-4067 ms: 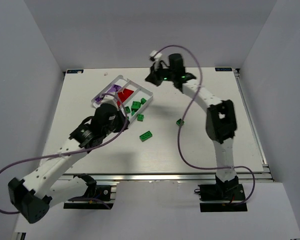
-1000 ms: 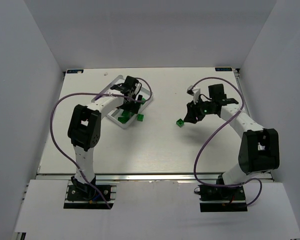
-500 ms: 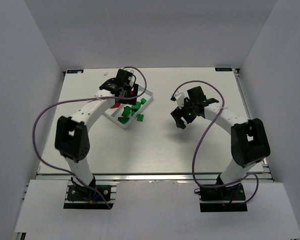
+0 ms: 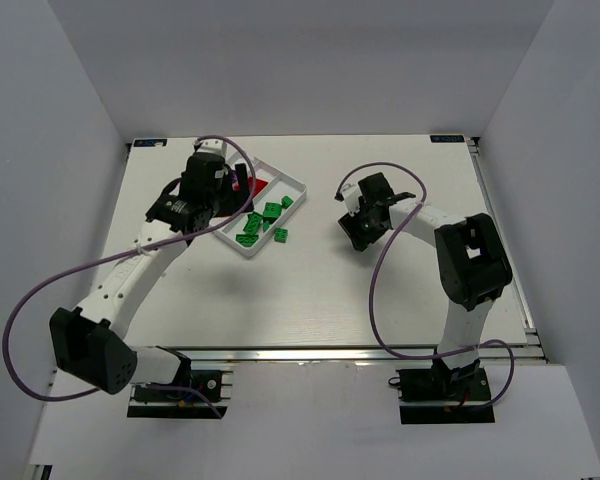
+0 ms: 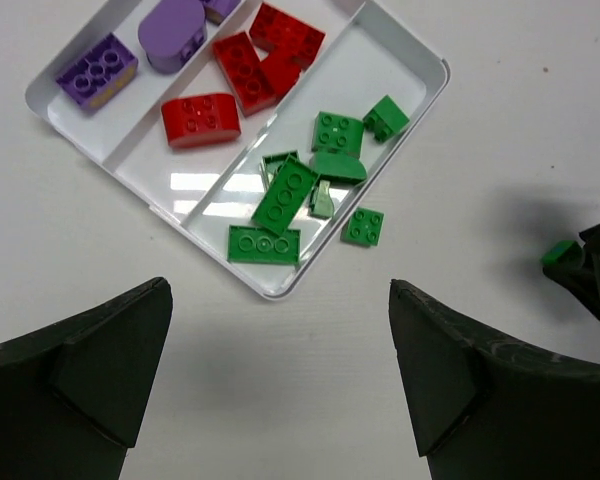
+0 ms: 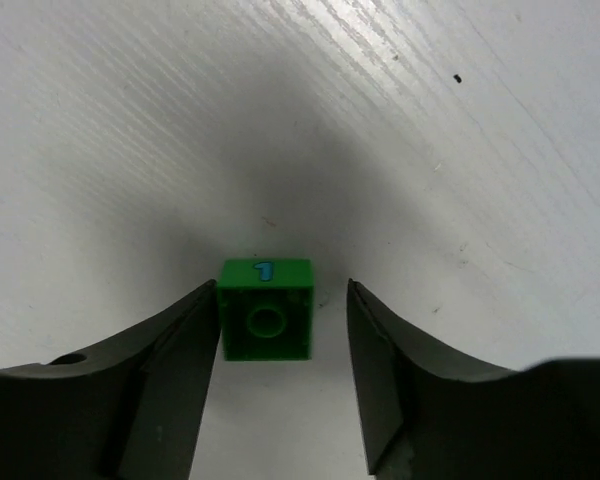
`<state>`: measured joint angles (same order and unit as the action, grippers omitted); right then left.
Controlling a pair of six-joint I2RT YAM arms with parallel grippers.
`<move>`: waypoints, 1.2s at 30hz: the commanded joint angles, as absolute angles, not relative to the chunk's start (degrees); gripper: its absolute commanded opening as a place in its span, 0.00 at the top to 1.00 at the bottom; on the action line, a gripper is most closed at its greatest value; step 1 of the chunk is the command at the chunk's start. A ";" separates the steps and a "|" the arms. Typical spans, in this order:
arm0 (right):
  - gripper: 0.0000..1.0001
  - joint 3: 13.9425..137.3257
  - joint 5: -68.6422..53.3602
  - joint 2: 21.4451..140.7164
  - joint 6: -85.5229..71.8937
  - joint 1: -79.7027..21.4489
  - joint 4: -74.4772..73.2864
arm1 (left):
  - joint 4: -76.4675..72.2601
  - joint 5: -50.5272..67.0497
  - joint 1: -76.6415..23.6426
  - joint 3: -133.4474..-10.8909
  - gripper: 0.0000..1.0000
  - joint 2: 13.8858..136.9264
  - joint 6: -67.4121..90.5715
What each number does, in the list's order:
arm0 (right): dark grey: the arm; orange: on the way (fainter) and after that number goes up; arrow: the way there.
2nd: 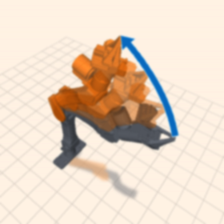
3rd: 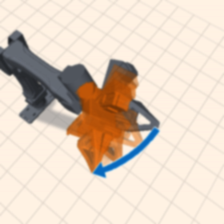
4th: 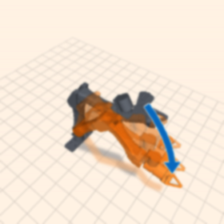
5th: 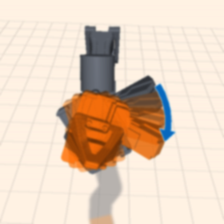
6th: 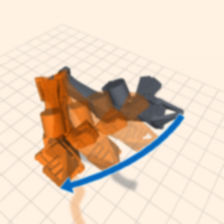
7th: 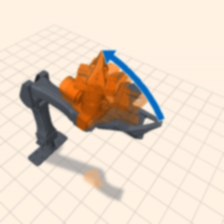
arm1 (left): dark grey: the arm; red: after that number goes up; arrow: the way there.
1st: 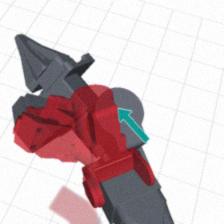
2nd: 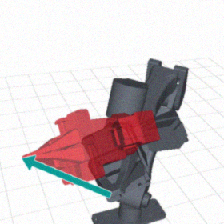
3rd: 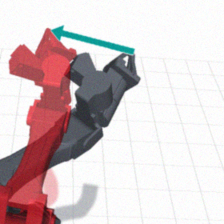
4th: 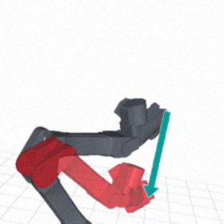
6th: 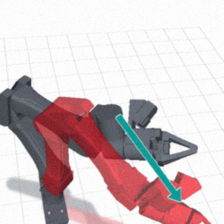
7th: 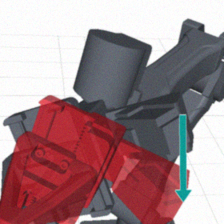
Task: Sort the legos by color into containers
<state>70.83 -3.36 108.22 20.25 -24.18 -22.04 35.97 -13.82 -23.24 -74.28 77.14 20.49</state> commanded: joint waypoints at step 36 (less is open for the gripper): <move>1.00 118.12 -21.10 134.19 4.04 -34.80 -8.00 | 31.47 -3.78 -23.20 -48.08 0.05 48.25 39.02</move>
